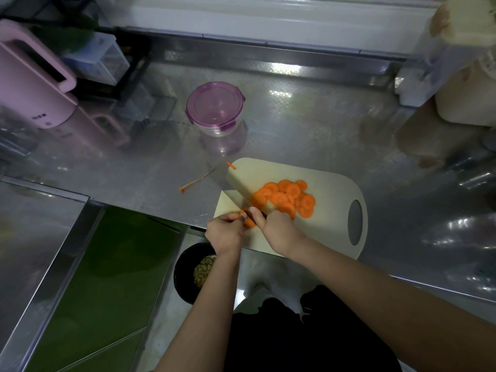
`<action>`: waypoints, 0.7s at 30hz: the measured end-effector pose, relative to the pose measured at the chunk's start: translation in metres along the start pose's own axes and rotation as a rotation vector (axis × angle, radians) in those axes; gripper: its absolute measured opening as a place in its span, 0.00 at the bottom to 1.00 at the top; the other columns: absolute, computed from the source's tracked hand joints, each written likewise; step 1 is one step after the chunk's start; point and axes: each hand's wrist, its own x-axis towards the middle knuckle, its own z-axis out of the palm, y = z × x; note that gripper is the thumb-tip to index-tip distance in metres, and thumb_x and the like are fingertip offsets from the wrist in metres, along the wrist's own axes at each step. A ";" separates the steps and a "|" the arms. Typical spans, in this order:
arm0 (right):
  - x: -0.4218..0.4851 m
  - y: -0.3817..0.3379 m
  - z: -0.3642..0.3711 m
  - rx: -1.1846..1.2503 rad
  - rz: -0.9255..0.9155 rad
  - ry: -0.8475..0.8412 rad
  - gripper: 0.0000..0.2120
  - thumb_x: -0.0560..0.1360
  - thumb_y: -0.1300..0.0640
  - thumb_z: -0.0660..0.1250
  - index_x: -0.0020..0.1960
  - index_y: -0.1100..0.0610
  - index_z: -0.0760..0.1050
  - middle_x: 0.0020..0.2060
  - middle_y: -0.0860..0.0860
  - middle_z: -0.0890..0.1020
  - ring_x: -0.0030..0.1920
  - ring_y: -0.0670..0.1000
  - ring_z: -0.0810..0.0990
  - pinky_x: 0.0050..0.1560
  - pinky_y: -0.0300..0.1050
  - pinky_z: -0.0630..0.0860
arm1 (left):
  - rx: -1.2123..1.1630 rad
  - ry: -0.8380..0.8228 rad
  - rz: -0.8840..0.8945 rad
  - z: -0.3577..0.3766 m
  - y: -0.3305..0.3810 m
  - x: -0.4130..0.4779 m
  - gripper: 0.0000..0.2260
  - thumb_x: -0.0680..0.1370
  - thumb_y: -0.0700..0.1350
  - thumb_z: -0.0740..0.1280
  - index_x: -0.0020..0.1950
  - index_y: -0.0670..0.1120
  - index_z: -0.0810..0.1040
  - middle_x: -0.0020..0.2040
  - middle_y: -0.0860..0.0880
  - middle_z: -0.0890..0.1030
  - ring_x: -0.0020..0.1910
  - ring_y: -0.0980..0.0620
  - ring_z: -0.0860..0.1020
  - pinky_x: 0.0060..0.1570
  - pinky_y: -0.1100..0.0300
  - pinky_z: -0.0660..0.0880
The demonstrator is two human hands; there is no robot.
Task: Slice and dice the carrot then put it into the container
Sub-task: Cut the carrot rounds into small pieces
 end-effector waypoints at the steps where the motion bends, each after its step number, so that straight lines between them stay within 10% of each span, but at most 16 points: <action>1: 0.000 0.002 -0.002 0.021 -0.010 -0.012 0.21 0.83 0.55 0.50 0.76 0.56 0.57 0.52 0.61 0.76 0.56 0.61 0.77 0.50 0.50 0.70 | 0.004 -0.007 -0.001 0.000 -0.001 0.000 0.08 0.70 0.42 0.75 0.32 0.49 0.80 0.36 0.48 0.84 0.40 0.48 0.83 0.51 0.54 0.79; 4: 0.004 0.003 -0.013 0.106 -0.070 -0.037 0.24 0.82 0.46 0.49 0.58 0.62 0.75 0.51 0.61 0.79 0.54 0.60 0.76 0.49 0.46 0.66 | 0.024 -0.007 0.015 0.000 -0.006 0.001 0.07 0.70 0.44 0.75 0.33 0.50 0.80 0.37 0.46 0.84 0.41 0.47 0.83 0.50 0.52 0.79; 7: 0.004 0.004 -0.020 -0.004 -0.064 -0.006 0.29 0.82 0.44 0.49 0.31 0.61 0.70 0.30 0.57 0.73 0.37 0.54 0.73 0.42 0.42 0.63 | 0.019 0.012 0.025 0.001 -0.007 -0.001 0.04 0.70 0.45 0.75 0.37 0.48 0.82 0.38 0.46 0.84 0.42 0.46 0.83 0.50 0.52 0.79; 14: -0.012 0.018 -0.018 0.079 -0.146 0.051 0.27 0.80 0.42 0.50 0.63 0.60 0.74 0.54 0.60 0.80 0.56 0.59 0.77 0.57 0.46 0.71 | -0.039 0.001 0.077 -0.002 -0.005 -0.012 0.08 0.71 0.42 0.74 0.33 0.49 0.79 0.29 0.49 0.80 0.25 0.58 0.78 0.45 0.53 0.81; 18: -0.025 0.019 -0.020 0.142 -0.110 0.004 0.28 0.80 0.41 0.50 0.61 0.62 0.75 0.53 0.58 0.79 0.55 0.57 0.77 0.50 0.42 0.68 | -0.027 -0.007 0.153 -0.004 -0.012 -0.013 0.06 0.72 0.45 0.73 0.35 0.50 0.80 0.32 0.48 0.82 0.31 0.52 0.82 0.45 0.51 0.80; 21: -0.031 0.015 -0.022 0.100 -0.092 -0.029 0.24 0.81 0.43 0.50 0.38 0.57 0.73 0.37 0.56 0.76 0.44 0.56 0.76 0.42 0.45 0.70 | -0.030 -0.006 0.158 -0.003 -0.019 -0.009 0.06 0.71 0.51 0.73 0.35 0.53 0.80 0.34 0.48 0.84 0.36 0.48 0.83 0.46 0.49 0.80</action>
